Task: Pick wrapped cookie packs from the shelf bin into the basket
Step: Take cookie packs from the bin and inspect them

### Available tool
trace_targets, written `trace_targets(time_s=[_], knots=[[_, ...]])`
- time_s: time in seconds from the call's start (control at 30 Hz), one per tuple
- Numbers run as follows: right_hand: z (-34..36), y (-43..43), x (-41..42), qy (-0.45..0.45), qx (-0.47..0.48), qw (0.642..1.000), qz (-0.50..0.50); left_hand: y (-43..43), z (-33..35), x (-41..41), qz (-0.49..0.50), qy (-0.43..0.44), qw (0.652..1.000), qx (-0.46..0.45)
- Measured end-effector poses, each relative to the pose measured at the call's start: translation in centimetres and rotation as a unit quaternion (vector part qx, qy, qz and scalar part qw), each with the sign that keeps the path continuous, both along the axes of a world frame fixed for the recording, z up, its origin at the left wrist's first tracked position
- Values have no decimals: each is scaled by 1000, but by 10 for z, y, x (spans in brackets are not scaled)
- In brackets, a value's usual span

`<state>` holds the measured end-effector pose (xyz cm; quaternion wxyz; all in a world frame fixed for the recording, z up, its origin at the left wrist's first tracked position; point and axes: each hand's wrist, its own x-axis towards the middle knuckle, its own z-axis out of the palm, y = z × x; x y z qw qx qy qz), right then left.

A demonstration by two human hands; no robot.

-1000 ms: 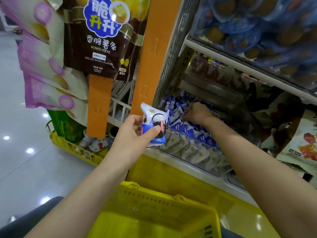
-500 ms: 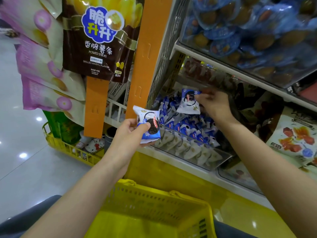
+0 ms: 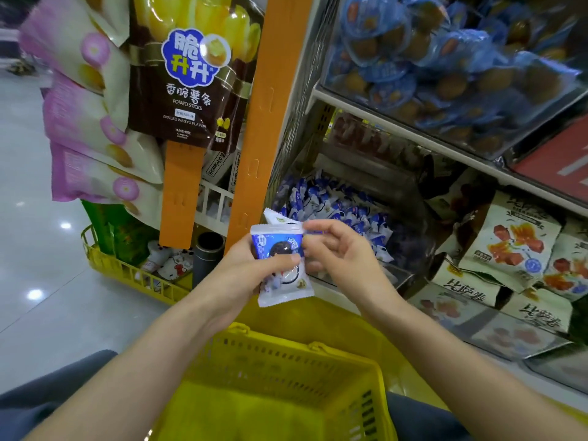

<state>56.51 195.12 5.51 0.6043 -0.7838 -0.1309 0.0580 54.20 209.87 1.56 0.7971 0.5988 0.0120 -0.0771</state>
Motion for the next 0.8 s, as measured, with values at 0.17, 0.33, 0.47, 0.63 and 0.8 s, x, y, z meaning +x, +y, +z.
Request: trace_targets(time_s=[0.17,0.33,0.47,0.63,0.8], knots=[[7,-8,7,53,-86,995,-16,7,3,-6,-44,-19,999,20],[7,-8,10,111,-37,993,34,9,7,-14,-57,-33,997,47],[15,-15,45,81,22,992,-98,14,5,-12,23,10,999,36],[18,-18,104,157,81,969,-174,18,6,-6,57,35,998,16],[1,-10,134,118,13,978,-172,20,5,4,84,37,996,10]])
